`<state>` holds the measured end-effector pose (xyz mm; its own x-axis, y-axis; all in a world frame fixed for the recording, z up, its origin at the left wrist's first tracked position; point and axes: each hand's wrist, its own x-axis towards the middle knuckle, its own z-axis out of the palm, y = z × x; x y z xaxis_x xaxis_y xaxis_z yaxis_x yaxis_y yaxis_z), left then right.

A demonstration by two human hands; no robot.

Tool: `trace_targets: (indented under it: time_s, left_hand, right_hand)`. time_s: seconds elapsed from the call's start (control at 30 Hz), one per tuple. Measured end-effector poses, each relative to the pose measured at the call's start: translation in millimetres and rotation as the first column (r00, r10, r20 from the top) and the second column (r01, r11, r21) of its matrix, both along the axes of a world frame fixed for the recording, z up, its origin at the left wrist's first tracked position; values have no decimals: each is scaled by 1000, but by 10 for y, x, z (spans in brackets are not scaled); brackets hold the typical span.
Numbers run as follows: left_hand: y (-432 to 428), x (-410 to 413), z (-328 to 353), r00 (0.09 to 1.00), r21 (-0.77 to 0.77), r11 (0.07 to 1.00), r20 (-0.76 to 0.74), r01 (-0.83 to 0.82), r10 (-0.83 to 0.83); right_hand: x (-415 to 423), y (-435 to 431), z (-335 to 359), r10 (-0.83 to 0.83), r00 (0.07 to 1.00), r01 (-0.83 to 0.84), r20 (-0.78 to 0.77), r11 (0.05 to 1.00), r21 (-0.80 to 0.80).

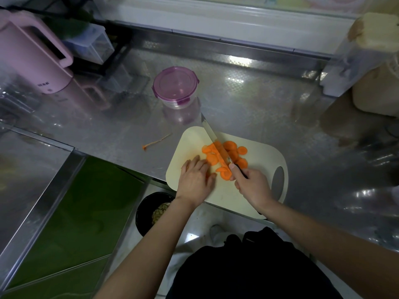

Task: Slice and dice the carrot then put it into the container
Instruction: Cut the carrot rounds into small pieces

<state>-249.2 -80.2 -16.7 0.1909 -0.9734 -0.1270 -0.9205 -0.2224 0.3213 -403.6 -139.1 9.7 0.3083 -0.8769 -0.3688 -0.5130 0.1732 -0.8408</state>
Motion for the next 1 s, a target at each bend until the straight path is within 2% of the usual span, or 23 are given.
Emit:
trace_targets:
  time_s: [0.2, 0.43, 0.57, 0.7, 0.87, 1.0]
  left_hand:
    - [-3, -11, -78, 997, -104, 994, 63, -37, 44]
    - [-135, -89, -46, 997, -36, 999, 76, 4, -2]
    - [-185, -78, -52, 989, -40, 997, 140, 61, -55]
    - [-164, 57, -24, 995, -204, 979, 96, 1, 20]
    - [-45, 271, -44, 990, -160, 986, 139, 55, -32]
    - [83, 259, -35, 999, -153, 987, 22, 48, -45]
  right_hand:
    - [36, 1, -10, 8, 1000, -8, -1, 1000, -4]
    - [51, 0, -14, 2, 1000, -2, 8, 1000, 5]
    - [52, -7, -7, -4, 1000, 4, -2, 1000, -6]
    - [49, -10, 9, -16, 1000, 16, 10, 1000, 13]
    - [49, 26, 11, -18, 1000, 17, 23, 999, 38]
    - [41, 92, -6, 2, 999, -4, 35, 998, 61]
